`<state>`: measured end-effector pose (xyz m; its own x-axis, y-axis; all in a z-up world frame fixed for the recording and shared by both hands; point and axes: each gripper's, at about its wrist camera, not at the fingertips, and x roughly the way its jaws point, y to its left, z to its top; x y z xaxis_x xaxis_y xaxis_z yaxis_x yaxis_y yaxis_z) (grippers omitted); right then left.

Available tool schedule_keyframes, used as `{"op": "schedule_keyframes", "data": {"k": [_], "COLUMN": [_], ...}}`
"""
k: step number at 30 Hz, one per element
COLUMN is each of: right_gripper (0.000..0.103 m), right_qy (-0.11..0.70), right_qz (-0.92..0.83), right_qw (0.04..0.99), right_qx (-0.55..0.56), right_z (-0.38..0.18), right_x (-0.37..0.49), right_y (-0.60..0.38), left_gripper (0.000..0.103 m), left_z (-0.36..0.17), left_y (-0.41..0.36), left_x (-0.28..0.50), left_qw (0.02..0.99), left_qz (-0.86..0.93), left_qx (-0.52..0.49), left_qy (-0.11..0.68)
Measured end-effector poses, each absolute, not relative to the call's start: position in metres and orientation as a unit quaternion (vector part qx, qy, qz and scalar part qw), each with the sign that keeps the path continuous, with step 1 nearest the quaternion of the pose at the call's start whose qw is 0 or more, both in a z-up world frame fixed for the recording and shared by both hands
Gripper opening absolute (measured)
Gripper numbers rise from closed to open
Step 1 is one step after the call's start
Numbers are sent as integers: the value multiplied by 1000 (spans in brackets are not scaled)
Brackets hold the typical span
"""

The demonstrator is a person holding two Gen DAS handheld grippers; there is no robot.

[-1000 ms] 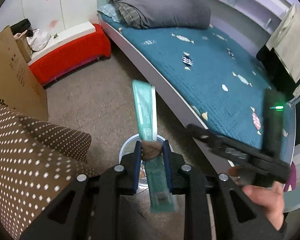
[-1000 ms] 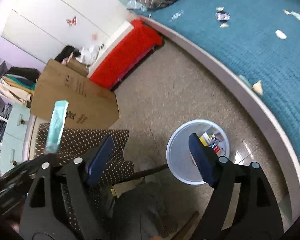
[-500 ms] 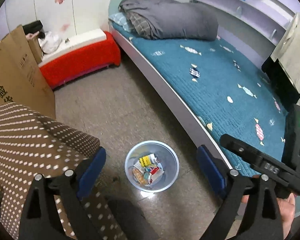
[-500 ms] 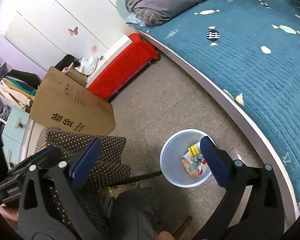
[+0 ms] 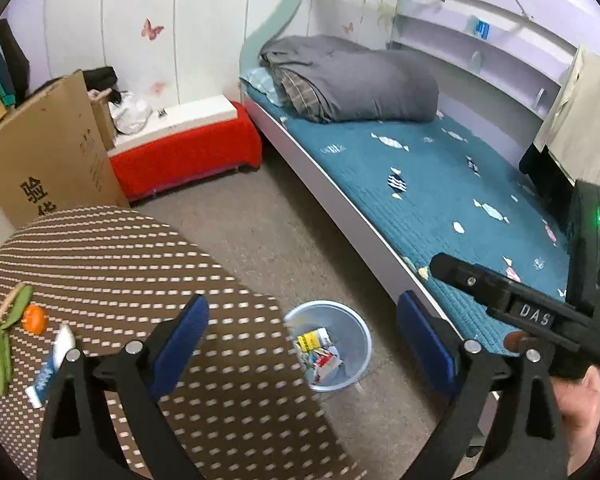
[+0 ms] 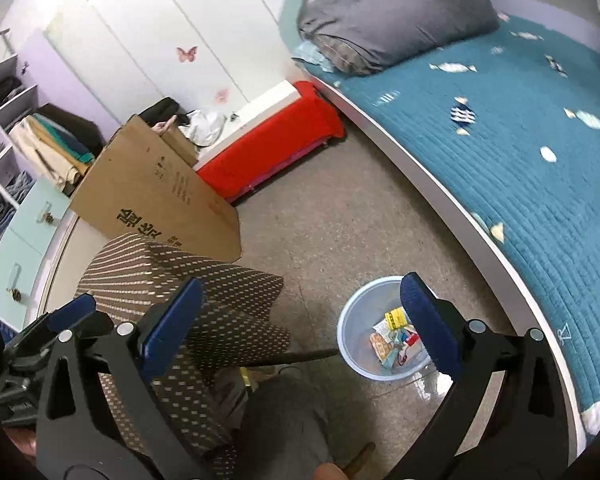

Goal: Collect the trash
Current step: 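Return both tools to the table over the remaining trash, then grasp the green leaf cloth with the left tool while the right tool grasps the blue-white toothpaste tube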

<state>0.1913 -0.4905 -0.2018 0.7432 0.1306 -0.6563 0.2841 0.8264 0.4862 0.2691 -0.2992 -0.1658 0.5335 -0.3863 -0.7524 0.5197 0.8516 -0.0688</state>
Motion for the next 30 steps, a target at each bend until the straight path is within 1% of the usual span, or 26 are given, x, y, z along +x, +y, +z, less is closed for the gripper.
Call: {"op": "schedule_keyframes", "data": {"k": [13,18,23,30], "right_gripper": [97,97,97,97], "right_qy": [342,342,352,385], "right_qz": [27,68,126,202], "right_qw": [915,925,924,900], "right_qx": [213,149,84,-18], "right_z": [-150,-135,-138,-163], "right_x": [208,214,224,246], "right_y": [-402,-356,-306,-231], "left_gripper": [93,93,93,93], "left_z": [-123,-118,-123,-146], "left_y": [-208,-168,-126,-60], "left_x": [254,247,241,238], "left_qw": [909,921,927,929], "left_qz": [-217,-192,-163,-111], "left_qx": [64,60,45,26], "left_qy": [349,335,334,352]}}
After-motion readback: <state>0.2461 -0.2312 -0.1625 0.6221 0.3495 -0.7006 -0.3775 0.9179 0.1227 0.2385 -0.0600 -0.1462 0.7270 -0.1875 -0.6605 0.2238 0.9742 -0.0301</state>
